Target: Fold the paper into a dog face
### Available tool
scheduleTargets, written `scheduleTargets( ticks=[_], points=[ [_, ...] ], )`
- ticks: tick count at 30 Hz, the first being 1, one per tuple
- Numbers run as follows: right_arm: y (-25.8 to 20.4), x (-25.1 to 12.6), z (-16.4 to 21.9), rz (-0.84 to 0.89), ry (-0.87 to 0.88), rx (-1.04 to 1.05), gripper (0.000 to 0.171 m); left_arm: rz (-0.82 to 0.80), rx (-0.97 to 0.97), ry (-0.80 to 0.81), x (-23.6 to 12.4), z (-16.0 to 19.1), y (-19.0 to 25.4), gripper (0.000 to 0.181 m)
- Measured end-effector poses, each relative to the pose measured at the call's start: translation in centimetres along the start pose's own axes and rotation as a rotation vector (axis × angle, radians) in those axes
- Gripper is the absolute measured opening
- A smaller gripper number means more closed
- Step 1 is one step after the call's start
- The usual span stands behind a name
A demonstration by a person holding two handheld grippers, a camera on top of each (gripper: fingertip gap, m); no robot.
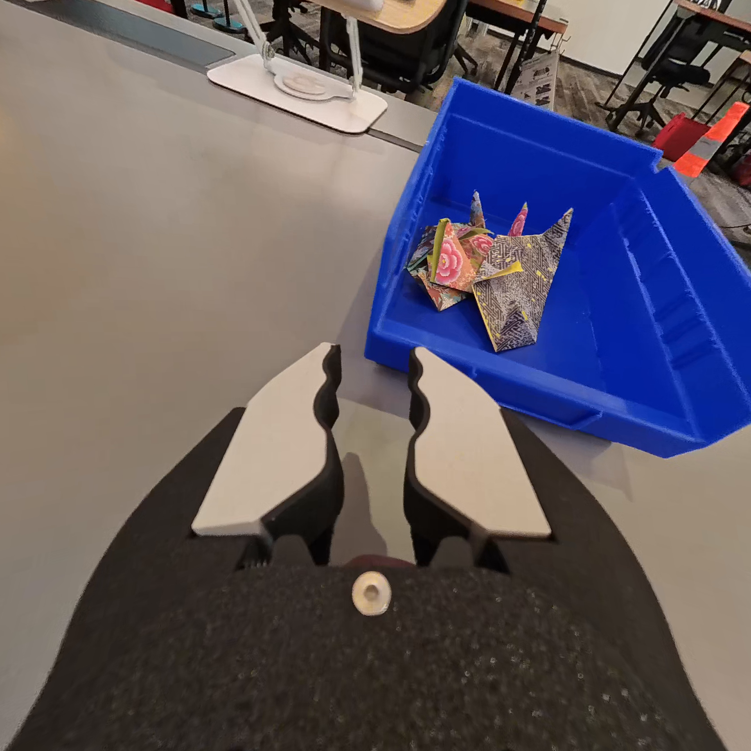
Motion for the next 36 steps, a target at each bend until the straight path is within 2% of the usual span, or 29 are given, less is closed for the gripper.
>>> scheduleTargets(
  ticks=[1, 3, 11, 14, 16, 19, 25, 28, 32, 34, 36],
  points=[
    [-0.1, 0.2, 0.0, -0.005, -0.004, -0.008, 0.031, 0.02, -0.017, -0.004, 0.4, 0.2, 0.2, 0.096],
    [-0.5, 0.5, 0.2, -0.016, -0.017, -0.02, 0.031, 0.08, -0.072, 0.03, 0.7, 0.2, 0.6, 0.086],
    [-1.4, 1.1, 0.2, -0.033, -0.042, -0.102, 0.031, 0.06, -0.093, 0.07, 0.7, 0.5, 0.8, 0.082],
    [-1.5, 1.1, 0.1, -0.039, -0.034, -0.113, 0.031, 0.052, -0.076, 0.079, 0.6, 0.4, 0.9, 0.059],
    [-1.5, 1.0, 0.1, -0.039, -0.033, -0.112, 0.031, 0.053, -0.082, 0.08, 0.6, 0.5, 0.9, 0.06],
    [-1.5, 1.0, 0.0, -0.041, -0.029, -0.11, 0.031, 0.051, -0.082, 0.064, 0.6, 0.6, 0.8, 0.074],
    [-1.4, 0.7, -0.1, -0.04, -0.024, -0.116, 0.031, 0.056, -0.072, 0.055, 0.5, 0.7, 0.7, 0.062],
    [-1.4, 0.6, -0.1, -0.04, -0.02, -0.115, 0.031, 0.047, -0.063, 0.051, 0.4, 0.8, 0.6, 0.048],
    [-1.5, 0.6, 0.0, -0.044, -0.022, -0.118, 0.031, 0.04, -0.063, 0.056, 0.4, 0.9, 0.5, 0.044],
    [-1.5, 0.6, 0.1, -0.043, -0.025, -0.122, 0.031, 0.03, -0.046, 0.061, 0.4, 1.0, 0.6, 0.021],
    [-1.6, 0.7, 0.3, -0.047, -0.03, -0.122, 0.031, 0.028, -0.05, 0.074, 0.4, 0.9, 0.6, 0.019]
  ],
)
Point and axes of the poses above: each gripper's, where its closed fingertips meet, x out along the fingers, z out of its underside, y = z × x across the jaws, the point moved 6 cm from there along -x, back along the fingers, and after that the axes turned 3 degrees about -z, right-handed, at the moved point
